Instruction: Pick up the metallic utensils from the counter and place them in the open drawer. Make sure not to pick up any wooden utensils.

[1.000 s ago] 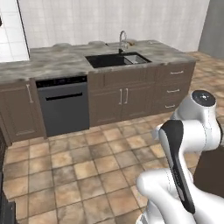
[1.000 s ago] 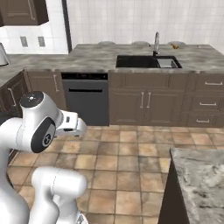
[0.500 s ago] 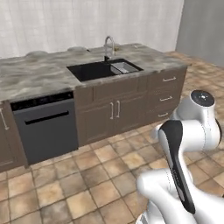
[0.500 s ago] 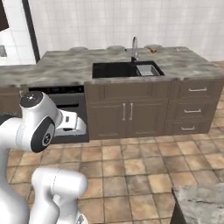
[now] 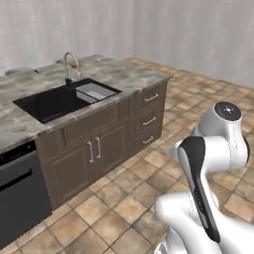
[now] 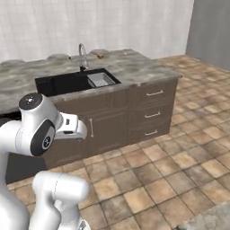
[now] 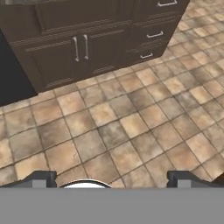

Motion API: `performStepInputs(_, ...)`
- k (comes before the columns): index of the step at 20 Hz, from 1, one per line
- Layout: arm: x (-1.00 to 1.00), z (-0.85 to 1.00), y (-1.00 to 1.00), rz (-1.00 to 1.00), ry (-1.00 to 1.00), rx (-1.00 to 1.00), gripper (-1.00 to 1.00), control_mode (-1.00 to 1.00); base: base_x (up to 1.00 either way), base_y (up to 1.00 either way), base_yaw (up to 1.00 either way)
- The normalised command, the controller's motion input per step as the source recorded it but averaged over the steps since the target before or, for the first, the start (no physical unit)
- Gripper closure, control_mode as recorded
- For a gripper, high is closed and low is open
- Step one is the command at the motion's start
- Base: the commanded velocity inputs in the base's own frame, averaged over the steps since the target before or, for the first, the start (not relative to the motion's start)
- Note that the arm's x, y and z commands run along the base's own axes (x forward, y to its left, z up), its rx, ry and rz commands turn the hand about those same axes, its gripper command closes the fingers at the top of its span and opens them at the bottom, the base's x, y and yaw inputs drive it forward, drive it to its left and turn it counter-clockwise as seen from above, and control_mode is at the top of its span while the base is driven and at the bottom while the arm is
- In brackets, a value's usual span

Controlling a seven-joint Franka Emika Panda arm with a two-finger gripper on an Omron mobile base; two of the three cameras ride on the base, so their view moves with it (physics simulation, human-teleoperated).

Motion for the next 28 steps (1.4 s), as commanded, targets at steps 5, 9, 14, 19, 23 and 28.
performStepInputs(5, 0.0, 0.0, 0.0, 0.0, 0.0, 0.0, -1.0, 1.0, 1.0, -0.04, -0.58)
performStepInputs(9, 0.0, 0.0, 0.0, 0.0, 0.0, 0.0, -1.0, 1.0, 1.0, -0.09, -0.56)
performStepInputs(14, 0.0, 0.0, 0.0, 0.0, 0.0, 0.0, -1.0, 1.0, 1.0, -0.03, -0.54)
performStepInputs(19, 0.0, 0.0, 0.0, 0.0, 0.0, 0.0, -1.0, 1.0, 1.0, 0.05, -0.35)
performStepInputs(23, 0.0, 0.0, 0.0, 0.0, 0.0, 0.0, -1.0, 1.0, 1.0, 0.27, -0.25)
performStepInputs(28, 0.0, 0.0, 0.0, 0.0, 0.0, 0.0, -1.0, 1.0, 1.0, 0.34, -0.03)
